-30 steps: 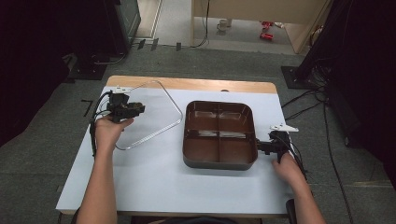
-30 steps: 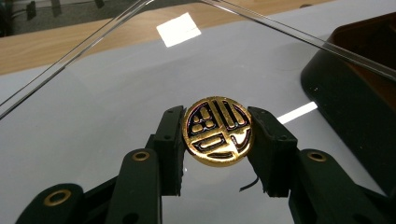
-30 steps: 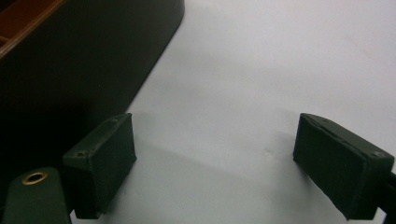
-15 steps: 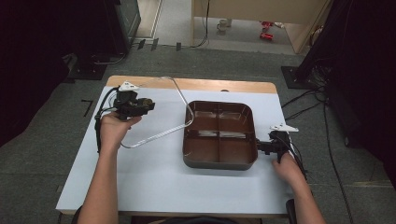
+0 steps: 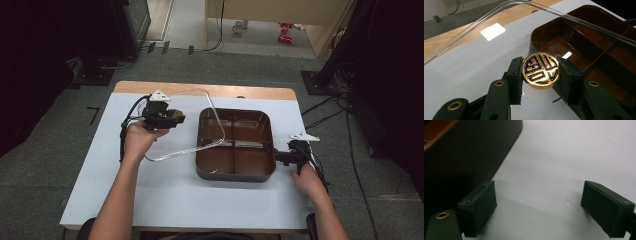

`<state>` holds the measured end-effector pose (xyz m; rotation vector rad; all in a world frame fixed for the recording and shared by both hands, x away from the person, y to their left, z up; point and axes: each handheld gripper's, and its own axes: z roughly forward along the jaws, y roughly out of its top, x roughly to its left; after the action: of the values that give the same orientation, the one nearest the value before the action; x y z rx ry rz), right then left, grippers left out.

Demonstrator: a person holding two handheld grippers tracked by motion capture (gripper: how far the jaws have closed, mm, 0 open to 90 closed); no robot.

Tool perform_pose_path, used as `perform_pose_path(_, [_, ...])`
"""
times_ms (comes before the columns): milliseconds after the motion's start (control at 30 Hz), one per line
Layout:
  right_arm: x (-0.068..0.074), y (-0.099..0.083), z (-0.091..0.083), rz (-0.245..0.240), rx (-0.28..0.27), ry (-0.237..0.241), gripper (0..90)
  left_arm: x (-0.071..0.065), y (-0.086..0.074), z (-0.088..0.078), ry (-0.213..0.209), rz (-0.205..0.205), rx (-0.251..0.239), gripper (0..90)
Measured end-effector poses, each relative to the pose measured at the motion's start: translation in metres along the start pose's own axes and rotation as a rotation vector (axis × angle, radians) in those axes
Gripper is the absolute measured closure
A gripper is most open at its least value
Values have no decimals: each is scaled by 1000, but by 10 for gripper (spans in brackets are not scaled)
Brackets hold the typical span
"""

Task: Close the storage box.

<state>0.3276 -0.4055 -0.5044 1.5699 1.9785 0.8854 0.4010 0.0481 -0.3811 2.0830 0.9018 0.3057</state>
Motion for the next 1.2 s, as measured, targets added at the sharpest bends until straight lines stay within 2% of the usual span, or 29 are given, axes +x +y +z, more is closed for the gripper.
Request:
perform_pose_path(433, [0,0,0,2,0,0,124,-31,16,27,-65,76,21,593])
perform_pose_path(700, [0,0,0,3,1,0,124,-53,29,51,-124,135,36,592])
perform_pose_path(833, [0,0,0,3,1,0,124,-61,31,57,-139,155,33,593])
perform_pose_path(1200, [0,0,0,1,2,0,124,-83,38,81,-190,206,72,593])
